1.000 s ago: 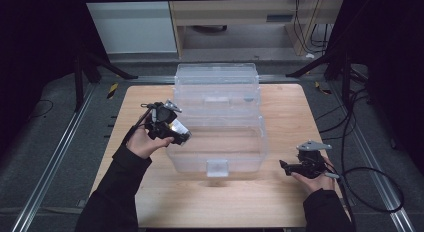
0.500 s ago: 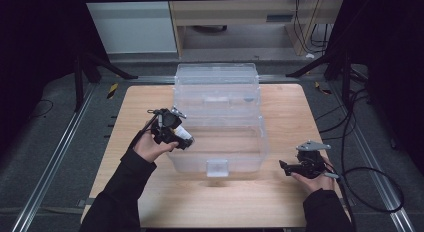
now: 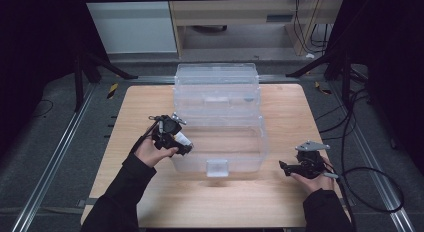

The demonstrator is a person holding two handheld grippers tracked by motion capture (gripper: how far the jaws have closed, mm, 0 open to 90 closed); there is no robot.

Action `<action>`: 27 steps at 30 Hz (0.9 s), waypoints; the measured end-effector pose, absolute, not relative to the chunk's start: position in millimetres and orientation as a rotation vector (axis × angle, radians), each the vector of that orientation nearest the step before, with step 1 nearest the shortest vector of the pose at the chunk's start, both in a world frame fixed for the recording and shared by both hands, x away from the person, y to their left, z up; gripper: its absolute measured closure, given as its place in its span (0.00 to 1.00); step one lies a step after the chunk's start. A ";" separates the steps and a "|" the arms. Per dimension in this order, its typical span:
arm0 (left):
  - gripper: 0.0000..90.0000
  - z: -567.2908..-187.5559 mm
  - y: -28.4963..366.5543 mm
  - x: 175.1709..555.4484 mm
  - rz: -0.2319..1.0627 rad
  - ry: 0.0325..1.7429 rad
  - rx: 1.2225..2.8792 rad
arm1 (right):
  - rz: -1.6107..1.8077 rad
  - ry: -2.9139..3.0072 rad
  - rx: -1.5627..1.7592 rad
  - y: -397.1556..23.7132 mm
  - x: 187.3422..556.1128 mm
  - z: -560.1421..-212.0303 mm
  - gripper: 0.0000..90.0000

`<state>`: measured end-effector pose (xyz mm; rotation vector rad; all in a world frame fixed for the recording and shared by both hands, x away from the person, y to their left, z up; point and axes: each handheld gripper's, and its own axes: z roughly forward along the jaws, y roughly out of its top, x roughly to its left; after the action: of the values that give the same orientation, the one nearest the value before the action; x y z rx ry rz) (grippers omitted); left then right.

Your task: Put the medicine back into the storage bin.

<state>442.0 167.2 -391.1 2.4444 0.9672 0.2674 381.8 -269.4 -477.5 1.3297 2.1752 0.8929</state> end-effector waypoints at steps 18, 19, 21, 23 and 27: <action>0.30 -409.5 166.7 443.6 0.226 0.975 2.477 | 0.889 2.181 1.318 -269.1 382.0 -478.1 0.17; 0.30 -410.2 166.8 443.9 0.223 0.979 2.476 | 0.887 2.180 1.316 -269.1 382.0 -478.2 0.17; 0.30 -411.0 166.2 444.2 0.225 0.977 2.482 | 0.885 2.183 1.315 -269.0 382.0 -478.3 0.17; 0.30 -411.2 165.7 444.0 0.232 0.976 2.487 | 0.885 2.184 1.316 -268.9 382.0 -478.3 0.17; 0.30 -411.3 165.6 443.9 0.234 0.975 2.487 | 0.885 2.183 1.314 -269.2 382.1 -478.2 0.17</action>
<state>443.9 165.6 -411.3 2.4869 0.9748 0.2343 382.1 -269.2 -478.2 1.3137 2.1834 0.8854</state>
